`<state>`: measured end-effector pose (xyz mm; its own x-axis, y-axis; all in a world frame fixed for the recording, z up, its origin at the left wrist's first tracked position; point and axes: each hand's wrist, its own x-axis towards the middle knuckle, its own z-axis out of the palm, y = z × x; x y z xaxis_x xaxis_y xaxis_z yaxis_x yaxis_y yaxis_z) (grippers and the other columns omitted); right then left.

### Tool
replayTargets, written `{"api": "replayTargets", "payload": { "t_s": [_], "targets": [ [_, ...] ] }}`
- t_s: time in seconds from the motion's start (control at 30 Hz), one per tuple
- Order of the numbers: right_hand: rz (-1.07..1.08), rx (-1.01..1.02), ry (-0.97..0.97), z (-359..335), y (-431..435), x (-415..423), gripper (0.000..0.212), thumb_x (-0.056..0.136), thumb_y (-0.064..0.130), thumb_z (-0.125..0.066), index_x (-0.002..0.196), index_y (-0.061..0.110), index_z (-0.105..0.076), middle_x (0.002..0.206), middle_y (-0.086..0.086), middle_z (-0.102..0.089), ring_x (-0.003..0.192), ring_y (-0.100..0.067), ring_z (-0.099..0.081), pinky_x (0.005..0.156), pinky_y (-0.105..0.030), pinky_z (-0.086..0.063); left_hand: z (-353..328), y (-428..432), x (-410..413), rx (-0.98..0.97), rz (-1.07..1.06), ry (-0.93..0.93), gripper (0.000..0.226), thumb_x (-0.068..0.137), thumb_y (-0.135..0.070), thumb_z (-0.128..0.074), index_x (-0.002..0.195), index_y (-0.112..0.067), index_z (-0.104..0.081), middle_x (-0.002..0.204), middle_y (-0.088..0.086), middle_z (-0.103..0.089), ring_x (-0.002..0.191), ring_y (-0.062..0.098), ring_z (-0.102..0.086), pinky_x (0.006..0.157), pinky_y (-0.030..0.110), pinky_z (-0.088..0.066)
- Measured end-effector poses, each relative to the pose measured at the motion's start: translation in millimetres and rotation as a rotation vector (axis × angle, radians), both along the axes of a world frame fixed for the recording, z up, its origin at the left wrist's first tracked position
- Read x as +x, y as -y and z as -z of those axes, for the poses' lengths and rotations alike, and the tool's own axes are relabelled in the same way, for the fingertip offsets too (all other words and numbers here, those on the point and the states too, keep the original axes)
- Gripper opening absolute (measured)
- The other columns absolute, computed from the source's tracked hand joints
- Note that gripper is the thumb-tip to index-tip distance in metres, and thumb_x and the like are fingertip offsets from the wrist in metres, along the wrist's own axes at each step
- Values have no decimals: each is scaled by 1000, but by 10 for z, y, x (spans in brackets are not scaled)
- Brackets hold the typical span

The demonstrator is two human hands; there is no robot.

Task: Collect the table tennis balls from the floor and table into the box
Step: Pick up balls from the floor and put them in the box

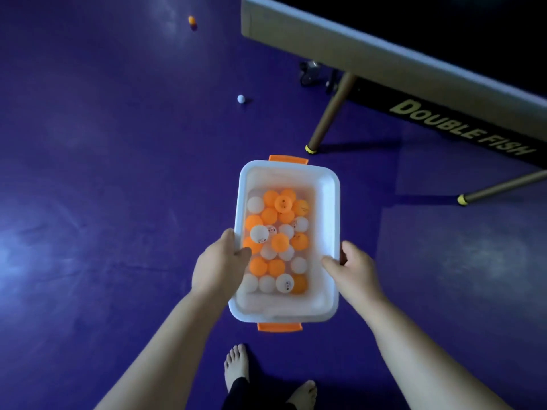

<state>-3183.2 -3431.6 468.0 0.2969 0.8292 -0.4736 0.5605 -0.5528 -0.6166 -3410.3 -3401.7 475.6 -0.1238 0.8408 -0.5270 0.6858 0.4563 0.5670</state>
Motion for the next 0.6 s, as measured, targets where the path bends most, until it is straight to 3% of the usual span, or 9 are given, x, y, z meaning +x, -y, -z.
{"api": "replayTargets", "payload": {
  "t_s": [0.2, 0.47, 0.6],
  "targets": [
    [-142, 38, -26, -1028, -228, -849, 28, 79, 25, -59, 72, 4, -41, 63, -2, -45, 55, -14, -38, 50, -32, -30, -1081, -12, -892, 13, -77, -17, 20, 83, -28, -53, 79, -11, -45, 71, 3, -56, 59, 18, -46, 53, 32, -37],
    [-283, 126, 15, -1829, -750, -1380, 39, 82, 23, -60, 65, 17, -26, 61, 2, -31, 57, -12, -27, 52, -32, -24, -1786, -358, -1444, 46, -127, -19, 23, 81, -33, -53, 84, -10, -51, 77, 3, -62, 60, 16, -49, 55, 31, -40],
    [-275, 102, -16, -2105, -1247, -1383, 31, 78, 28, -60, 71, 6, -39, 68, -15, -48, 60, -16, -38, 53, -33, -32, -2054, -819, -1474, 104, -94, -26, 22, 81, -35, -54, 76, -14, -46, 71, -1, -56, 57, 15, -46, 52, 30, -36]
  ]
}}
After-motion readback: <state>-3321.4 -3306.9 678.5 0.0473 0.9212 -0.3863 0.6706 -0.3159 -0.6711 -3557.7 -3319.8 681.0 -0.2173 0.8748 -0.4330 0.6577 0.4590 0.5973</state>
